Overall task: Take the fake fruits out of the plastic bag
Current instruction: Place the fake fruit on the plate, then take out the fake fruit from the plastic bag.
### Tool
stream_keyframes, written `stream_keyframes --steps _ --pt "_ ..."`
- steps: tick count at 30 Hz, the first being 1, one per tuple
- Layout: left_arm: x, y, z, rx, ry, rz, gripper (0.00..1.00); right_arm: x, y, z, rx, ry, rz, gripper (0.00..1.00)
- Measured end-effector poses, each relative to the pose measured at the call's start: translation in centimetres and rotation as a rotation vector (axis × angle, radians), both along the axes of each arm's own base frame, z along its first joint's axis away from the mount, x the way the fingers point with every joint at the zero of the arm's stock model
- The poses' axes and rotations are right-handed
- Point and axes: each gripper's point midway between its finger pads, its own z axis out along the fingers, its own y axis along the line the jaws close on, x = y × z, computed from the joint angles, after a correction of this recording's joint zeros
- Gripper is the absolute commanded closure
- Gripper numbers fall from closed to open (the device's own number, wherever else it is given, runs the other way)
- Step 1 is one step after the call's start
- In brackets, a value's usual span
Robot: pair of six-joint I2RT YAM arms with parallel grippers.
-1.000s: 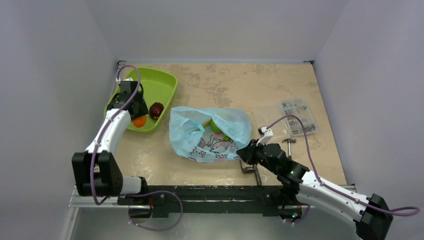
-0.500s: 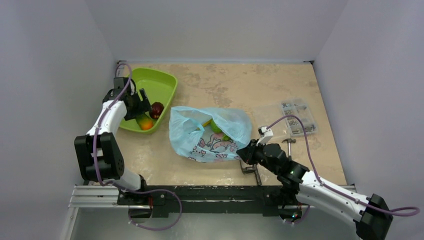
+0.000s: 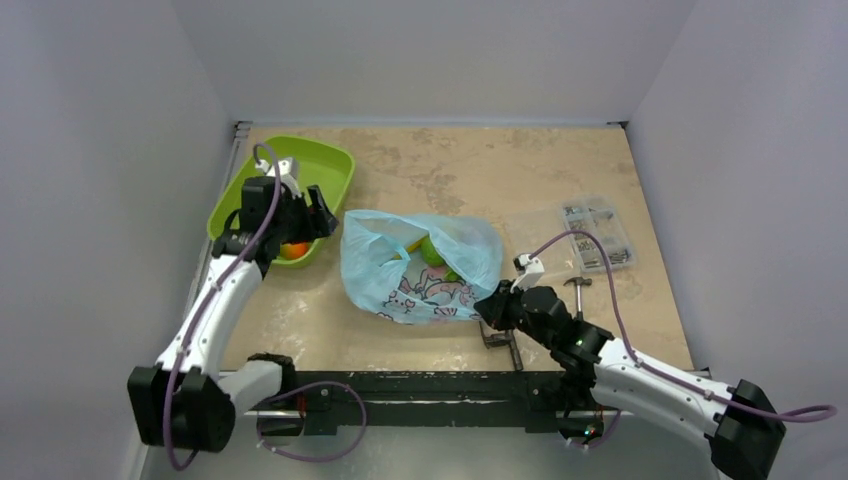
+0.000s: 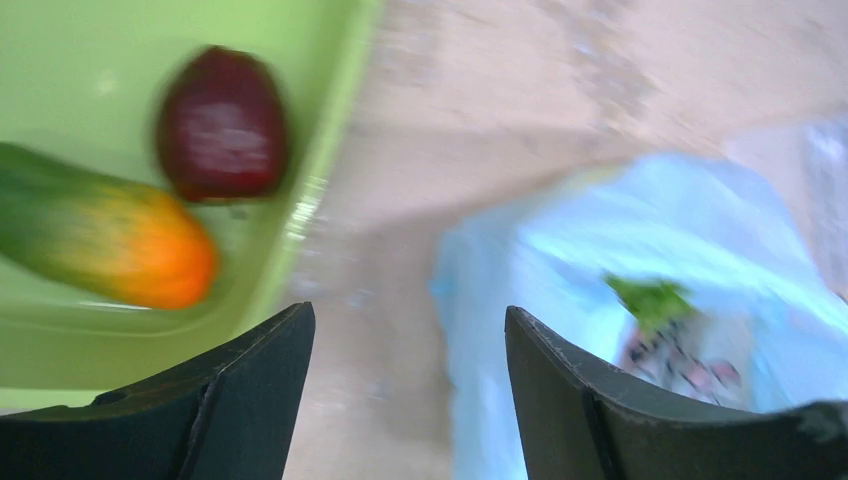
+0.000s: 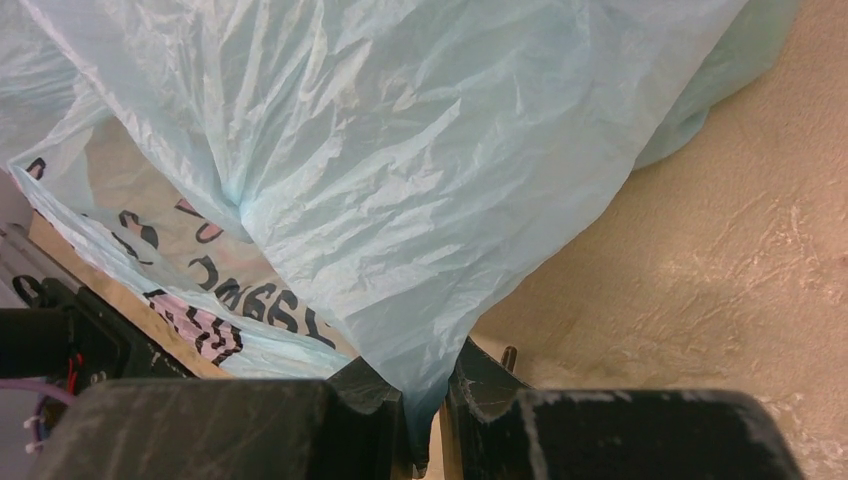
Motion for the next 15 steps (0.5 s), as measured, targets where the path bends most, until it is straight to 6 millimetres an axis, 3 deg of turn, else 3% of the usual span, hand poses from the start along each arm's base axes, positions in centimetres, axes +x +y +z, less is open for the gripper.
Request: stream_keyframes --steps 2,4,7,10,15 --pt "-1.9 -3.5 1.4 -0.041 -0.078 -0.104 0.35 0.0 -0.1 -0.4 -0.012 0.010 -0.001 0.89" --pt "-3.8 -5.7 2.6 -0.089 -0.159 -0.162 0.36 0.0 -0.1 -0.5 -0.017 0.013 -0.006 0.89" --pt "-7.1 -8.0 3.7 -0.163 -0.250 -0.235 0.37 0.1 -0.3 -0.5 -0.017 0.010 -0.016 0.89" --pt "-9.4 -10.0 5.2 -0.223 -0.321 -0.317 0.44 0.1 -0.3 -0.5 -0.017 0.012 -0.018 0.89" --pt "-11.3 -13.7 6.1 -0.304 -0.372 -0.456 0.46 0.1 -0.3 -0.5 -0.016 0.012 -0.019 0.89"
